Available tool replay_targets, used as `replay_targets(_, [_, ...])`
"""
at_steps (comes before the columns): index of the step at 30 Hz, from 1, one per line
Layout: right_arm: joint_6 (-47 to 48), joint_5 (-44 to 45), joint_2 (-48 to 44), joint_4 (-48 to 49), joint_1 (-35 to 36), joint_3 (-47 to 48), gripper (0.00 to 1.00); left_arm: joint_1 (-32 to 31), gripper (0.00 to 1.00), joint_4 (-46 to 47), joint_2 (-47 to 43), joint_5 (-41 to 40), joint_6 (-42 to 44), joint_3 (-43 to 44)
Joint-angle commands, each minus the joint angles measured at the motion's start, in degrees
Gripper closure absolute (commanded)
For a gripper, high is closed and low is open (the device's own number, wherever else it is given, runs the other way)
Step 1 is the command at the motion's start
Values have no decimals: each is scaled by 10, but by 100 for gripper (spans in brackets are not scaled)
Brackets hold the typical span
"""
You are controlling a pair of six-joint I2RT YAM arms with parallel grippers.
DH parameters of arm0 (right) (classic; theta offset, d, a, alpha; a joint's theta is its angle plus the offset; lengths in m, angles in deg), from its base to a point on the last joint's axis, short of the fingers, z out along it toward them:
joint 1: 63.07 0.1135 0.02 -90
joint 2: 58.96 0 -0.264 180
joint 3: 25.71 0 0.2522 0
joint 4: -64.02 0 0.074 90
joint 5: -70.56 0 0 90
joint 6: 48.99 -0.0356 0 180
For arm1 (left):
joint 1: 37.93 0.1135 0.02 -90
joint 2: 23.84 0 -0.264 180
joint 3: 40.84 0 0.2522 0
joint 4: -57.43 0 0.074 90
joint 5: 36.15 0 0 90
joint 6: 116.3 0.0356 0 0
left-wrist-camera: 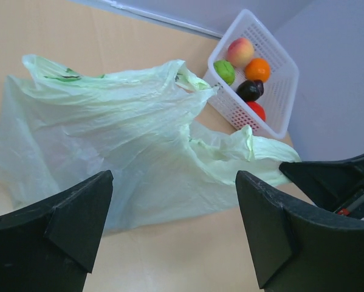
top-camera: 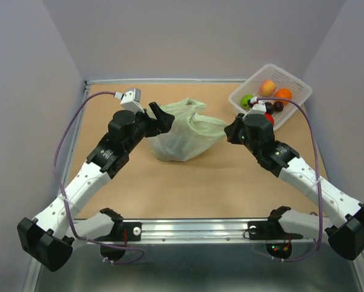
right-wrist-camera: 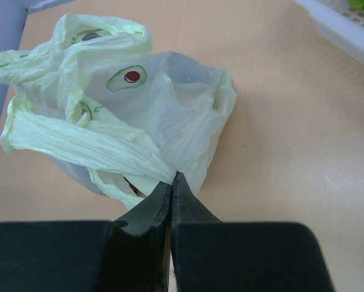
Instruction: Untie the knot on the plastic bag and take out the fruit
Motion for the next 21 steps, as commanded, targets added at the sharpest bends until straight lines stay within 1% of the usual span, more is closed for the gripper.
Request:
replay_targets(1, [-3, -12, 0, 41, -4, -11, 99, -62, 7, 21, 37, -94, -36, -13])
replay_targets(2, [-2, -9, -1, 41, -4, -13, 99, -69, 7, 22, 64, -102, -41, 1])
replay_targets(5, [1, -13, -6, 42, -3, -20, 99, -94, 7, 33, 105, -134, -50, 37])
replay_targets(7, [3, -15, -10, 44, -4, -28, 99, -115, 7, 34, 147, -179, -45, 60])
replay_targets(9, [2, -19, -16, 45, -4, -32, 99, -122, 7, 27, 175, -222, -38, 94])
replay_targets(12, [2, -23, -22, 46, -4, -38, 99, -124, 7, 2, 237, -257, -33, 144])
replay_targets(15, [4, -21, -28, 46, -3, -43, 99, -125, 7, -15, 266, -265, -29, 180])
replay_targets(21, [4, -28, -28, 49, -3, -46, 99, -128, 7, -32, 320, -271, -40, 196])
